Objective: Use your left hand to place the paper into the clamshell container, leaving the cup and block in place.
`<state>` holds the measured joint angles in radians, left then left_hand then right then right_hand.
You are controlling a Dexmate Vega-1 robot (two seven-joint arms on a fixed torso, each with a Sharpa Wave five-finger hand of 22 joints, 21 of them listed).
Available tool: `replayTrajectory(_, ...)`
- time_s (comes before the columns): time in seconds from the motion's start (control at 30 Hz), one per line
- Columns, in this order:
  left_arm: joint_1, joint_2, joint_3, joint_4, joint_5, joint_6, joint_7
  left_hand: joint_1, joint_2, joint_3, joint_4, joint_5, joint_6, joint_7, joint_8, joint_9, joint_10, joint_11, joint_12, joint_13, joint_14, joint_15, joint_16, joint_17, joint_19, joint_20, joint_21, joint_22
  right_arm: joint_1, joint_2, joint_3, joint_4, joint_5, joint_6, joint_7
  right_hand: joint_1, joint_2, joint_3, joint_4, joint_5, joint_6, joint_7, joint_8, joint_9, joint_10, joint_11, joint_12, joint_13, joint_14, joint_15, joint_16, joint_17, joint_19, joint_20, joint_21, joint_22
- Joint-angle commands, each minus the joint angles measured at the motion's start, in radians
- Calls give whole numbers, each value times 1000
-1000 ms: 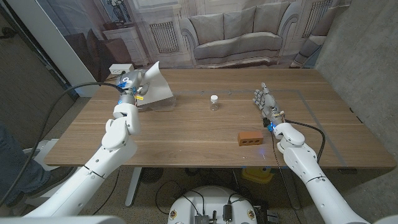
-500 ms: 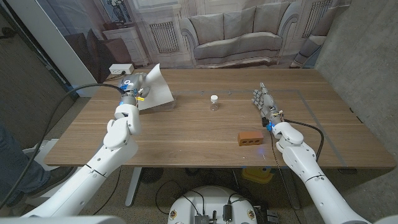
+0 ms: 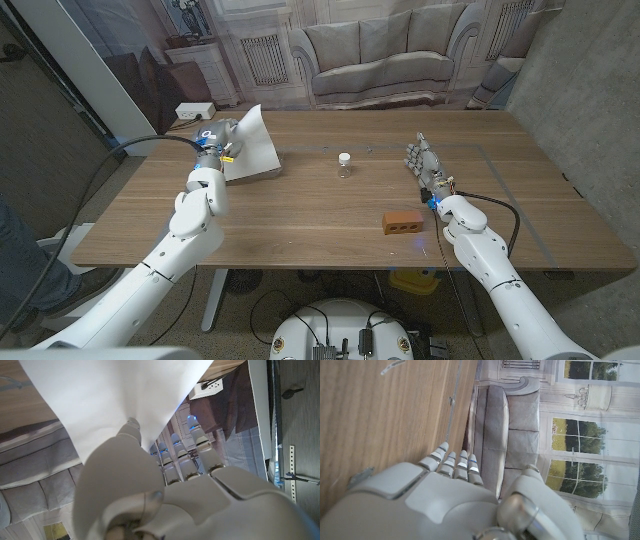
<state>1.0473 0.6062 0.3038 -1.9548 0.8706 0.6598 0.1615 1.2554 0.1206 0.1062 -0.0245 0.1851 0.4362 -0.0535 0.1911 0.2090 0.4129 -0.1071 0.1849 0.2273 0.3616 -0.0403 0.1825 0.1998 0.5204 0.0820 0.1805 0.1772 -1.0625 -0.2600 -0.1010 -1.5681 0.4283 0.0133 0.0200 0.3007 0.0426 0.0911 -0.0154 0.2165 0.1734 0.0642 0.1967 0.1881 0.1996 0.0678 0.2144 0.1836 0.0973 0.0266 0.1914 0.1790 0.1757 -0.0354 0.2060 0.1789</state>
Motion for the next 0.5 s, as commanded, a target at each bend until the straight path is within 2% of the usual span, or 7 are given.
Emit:
replayTrajectory(0.03,-15,-8,3,28,-11,7,6,-5,2,1,6,2,-4,4,-2,0,-6,1,3,1,-5,-36,0,-1,-4,0,-3,0,8,-1,-1,14,2,-7,7,0,5,4,-7,-3,7,-5,1,4,1,-3,0,4,7,4,-5,5,8,-5,-4,5)
replayTrajectory(0.5,-63,-40,15,117,-34,21,11,-3,6,4,4,3,-8,5,1,-1,-9,-1,7,-1,-7,-38,4,-2,-9,-2,2,0,7,0,3,16,4,-6,9,0,6,3,-8,-3,8,-5,1,3,0,-4,-1,4,6,4,-5,5,8,-5,-5,5)
